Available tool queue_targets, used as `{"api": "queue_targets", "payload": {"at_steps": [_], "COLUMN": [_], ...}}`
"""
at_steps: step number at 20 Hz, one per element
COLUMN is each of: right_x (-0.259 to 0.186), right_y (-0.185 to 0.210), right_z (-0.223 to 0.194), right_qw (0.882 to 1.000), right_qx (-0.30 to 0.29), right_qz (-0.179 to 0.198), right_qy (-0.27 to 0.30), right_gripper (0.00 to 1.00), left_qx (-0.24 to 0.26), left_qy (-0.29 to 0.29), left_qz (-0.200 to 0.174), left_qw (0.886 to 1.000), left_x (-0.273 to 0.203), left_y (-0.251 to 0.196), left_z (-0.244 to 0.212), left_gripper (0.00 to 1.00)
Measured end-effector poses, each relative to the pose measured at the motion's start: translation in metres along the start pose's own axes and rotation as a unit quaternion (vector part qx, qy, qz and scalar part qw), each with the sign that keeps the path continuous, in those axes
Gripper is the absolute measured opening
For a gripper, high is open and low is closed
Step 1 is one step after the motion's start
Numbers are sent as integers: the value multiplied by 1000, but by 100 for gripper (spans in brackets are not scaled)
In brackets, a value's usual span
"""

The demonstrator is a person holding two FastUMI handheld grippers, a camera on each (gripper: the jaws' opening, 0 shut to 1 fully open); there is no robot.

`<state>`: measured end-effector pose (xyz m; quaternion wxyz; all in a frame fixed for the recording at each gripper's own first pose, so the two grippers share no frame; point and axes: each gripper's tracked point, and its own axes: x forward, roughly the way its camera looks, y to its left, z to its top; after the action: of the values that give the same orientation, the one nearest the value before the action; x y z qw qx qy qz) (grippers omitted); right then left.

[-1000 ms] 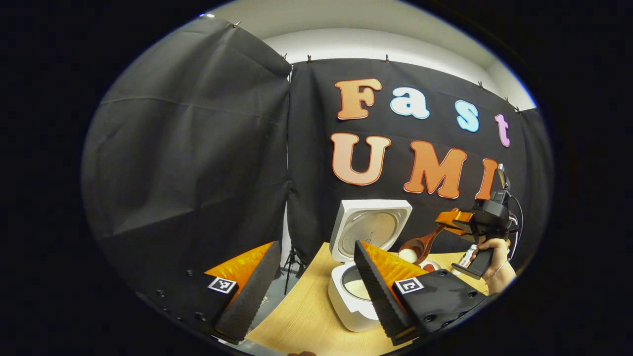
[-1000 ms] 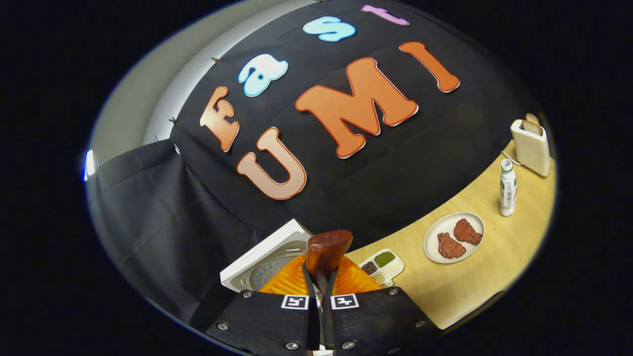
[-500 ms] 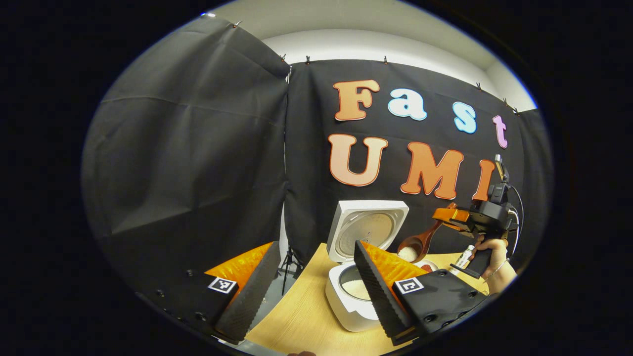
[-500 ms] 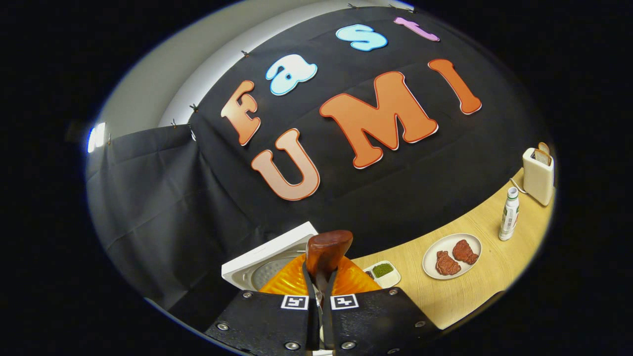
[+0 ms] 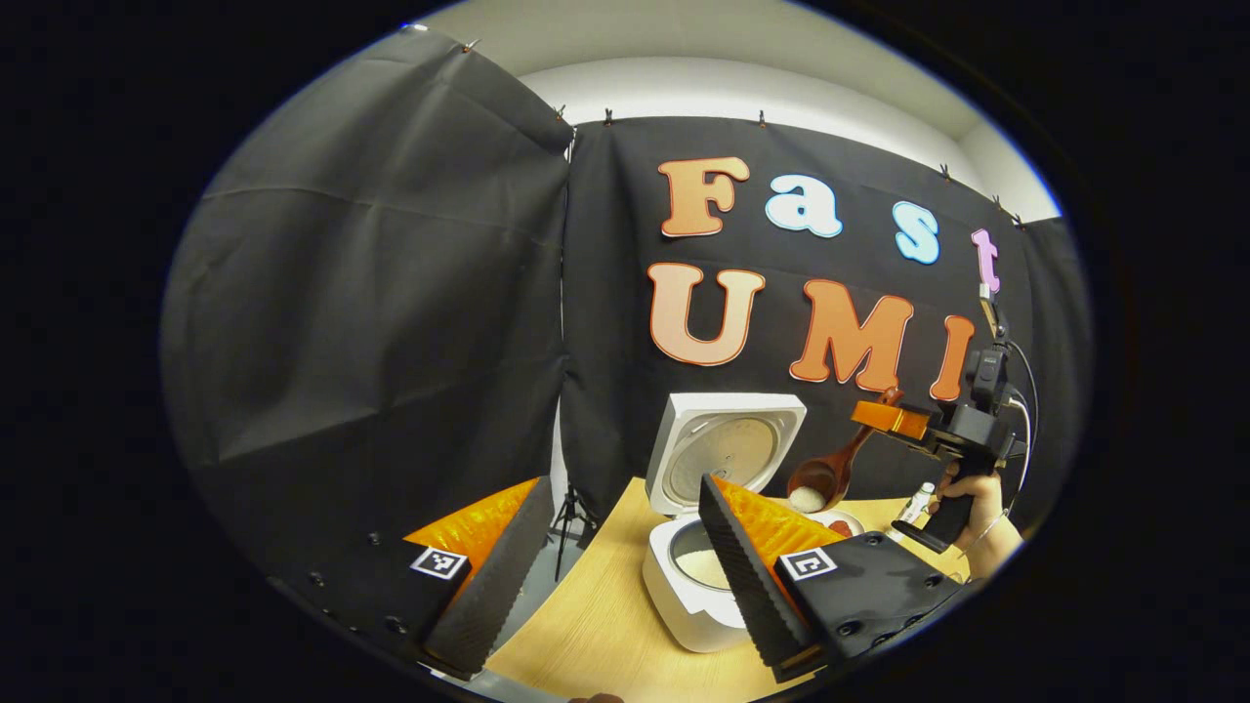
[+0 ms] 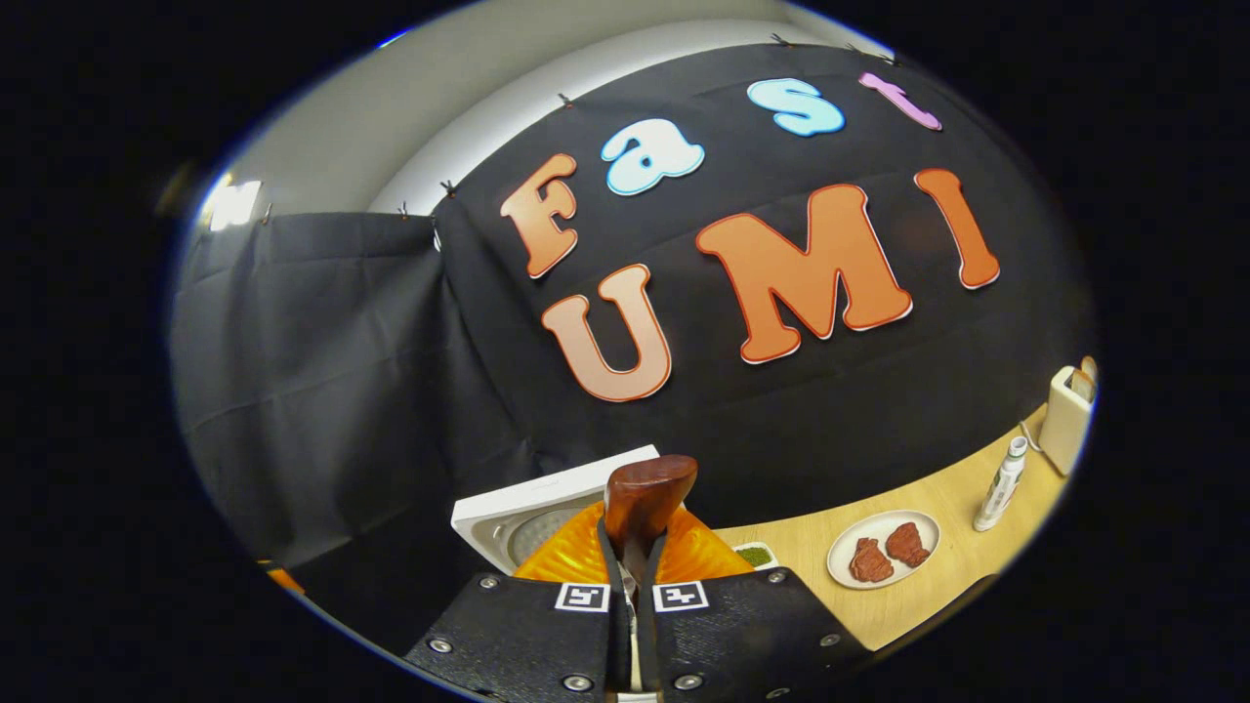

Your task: Close the left gripper, press the button to open the rice cooker; take a wooden spoon from the chopstick holder with the right hand, scoop a spoonful of rice and pour it into the rice cooker, then put the wooden spoon back into the chopstick holder.

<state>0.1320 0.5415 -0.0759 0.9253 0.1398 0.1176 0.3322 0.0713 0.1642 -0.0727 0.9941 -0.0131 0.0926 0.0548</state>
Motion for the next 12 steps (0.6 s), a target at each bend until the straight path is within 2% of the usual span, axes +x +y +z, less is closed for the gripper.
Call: {"api": "queue_targets", "payload": {"at_steps": [8,12], "right_x": [-1,-1], "right_y": [38,55], "right_z": [-1,-12], "right_qw": [993,978], "right_qx": [-112,-198], "right_qz": [40,61], "right_qy": [-14,-15], "right_gripper": [2,2], "left_qx": [1,9], "left_qy": [3,2], "left_qz": [3,6], "left_qw": [1000,1000], "left_x": [-3,-3], "left_y": [3,5], "left_z": [-5,-6], "left_gripper": [100,100]}}
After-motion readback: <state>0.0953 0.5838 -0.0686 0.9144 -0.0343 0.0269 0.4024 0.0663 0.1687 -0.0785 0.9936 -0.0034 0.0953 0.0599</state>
